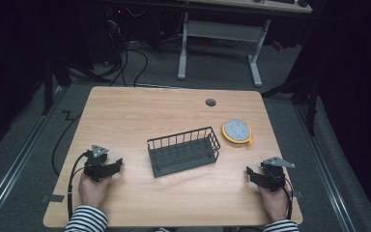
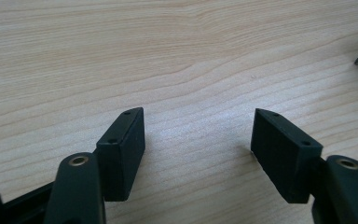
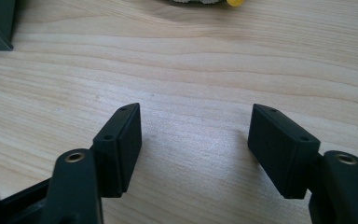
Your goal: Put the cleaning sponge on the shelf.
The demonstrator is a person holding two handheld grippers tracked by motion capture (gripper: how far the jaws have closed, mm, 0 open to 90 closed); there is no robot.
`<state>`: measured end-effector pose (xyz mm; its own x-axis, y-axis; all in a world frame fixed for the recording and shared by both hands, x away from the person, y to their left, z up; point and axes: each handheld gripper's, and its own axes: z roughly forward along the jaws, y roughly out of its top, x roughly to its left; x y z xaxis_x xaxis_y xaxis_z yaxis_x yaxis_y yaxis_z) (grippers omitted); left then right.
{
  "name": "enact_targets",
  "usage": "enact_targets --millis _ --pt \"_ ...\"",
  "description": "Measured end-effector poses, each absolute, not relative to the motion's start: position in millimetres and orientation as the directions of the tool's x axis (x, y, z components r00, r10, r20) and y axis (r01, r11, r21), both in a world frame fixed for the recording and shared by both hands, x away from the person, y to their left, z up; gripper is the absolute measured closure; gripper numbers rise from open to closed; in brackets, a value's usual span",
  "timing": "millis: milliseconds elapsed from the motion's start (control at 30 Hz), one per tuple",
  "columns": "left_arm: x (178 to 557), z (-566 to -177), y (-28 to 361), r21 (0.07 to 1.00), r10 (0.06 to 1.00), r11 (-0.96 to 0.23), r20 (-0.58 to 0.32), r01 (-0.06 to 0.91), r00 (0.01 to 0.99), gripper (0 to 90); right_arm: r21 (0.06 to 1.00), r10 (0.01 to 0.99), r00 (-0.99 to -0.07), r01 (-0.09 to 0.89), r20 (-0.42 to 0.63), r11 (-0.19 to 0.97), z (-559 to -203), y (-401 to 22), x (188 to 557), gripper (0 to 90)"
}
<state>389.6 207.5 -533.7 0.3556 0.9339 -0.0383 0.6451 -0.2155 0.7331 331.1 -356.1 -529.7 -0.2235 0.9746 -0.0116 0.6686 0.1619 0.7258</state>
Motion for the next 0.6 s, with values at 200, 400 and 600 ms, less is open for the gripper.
enact_targets --millis 200,400,600 --pt "386.6 -536.5 204.4 0.747 0.936 -0.223 -0.015 0.627 0.352 34.5 0.710 0.970 -0.242 0.683 -0.002 0.171 -527.2 -355.1 332.2 35.5" --pt "386.5 -536.6 204.7 0.747 0.935 -0.221 -0.021 0.627 0.355 33.1 0.697 0.970 -0.236 0.704 0.049 0.136 -523.6 -355.4 333.8 41.4" --pt "386.3 -536.7 203.6 0.745 0.934 -0.230 -0.012 0.626 0.357 32.1 0.705 0.971 -0.238 0.693 0.023 0.153 -509.9 -355.4 338.2 42.4"
